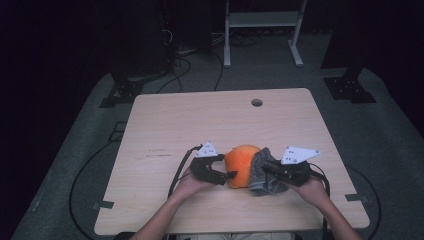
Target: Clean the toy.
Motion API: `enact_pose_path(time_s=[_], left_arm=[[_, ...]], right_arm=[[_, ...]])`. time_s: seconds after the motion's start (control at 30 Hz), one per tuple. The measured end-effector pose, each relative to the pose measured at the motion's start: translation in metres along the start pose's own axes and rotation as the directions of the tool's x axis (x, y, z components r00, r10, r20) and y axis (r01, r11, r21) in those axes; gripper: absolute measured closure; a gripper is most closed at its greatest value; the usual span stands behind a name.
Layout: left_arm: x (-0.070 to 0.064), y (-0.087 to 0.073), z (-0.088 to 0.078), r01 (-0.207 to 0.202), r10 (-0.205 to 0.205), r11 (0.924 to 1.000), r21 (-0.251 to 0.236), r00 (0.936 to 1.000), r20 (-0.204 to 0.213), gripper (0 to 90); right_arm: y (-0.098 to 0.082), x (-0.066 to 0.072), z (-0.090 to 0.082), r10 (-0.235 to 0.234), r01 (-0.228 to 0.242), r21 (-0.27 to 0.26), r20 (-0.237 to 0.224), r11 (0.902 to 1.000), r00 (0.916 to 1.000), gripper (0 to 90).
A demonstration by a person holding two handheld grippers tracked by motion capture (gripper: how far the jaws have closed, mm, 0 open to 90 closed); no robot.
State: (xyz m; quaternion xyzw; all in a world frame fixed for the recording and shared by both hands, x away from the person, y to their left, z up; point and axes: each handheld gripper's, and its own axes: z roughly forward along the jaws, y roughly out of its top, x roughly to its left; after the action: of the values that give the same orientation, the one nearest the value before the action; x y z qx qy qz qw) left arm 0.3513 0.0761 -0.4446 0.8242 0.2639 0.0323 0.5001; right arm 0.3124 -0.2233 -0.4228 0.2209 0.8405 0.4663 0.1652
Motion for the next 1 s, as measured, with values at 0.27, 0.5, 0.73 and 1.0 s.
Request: enact_pose_path(time_s=[0.27, 0.5, 0.73, 1.0], left_arm=[[-0.009, 0.003, -0.001, -0.060, 0.059, 0.9974, -0.041, 0.9982, -0.004, 42.0], [-0.017, 0.004, -0.003, -0.132, 0.132, 0.9905, -0.039, 0.9913, -0.008, 38.1], [-0.011, 0.003, 0.010, -0.001, 0.001, 0.9999, 0.010, 0.9993, 0.038, 16.4], [-0.031, 0.008, 0.003, -0.183, 0.184, 0.9819, -0.047, 0.9830, 0.003, 47.7]], right_arm=[[0.007, 0.012, -0.004, -0.011, 0.009, -0.033, -0.050, 0.9994, 0.9987, 81.1], [0.025, 0.013, 0.000, -0.057, 0.056, -0.012, -0.043, 0.9983, 0.9975, 81.1], [0.005, 0.012, -0.003, 0.006, -0.008, -0.043, -0.061, 0.9991, 0.9981, 81.2], [0.015, 0.025, -0.011, -0.059, 0.055, -0.070, -0.060, 0.9960, 0.9964, 81.3]])
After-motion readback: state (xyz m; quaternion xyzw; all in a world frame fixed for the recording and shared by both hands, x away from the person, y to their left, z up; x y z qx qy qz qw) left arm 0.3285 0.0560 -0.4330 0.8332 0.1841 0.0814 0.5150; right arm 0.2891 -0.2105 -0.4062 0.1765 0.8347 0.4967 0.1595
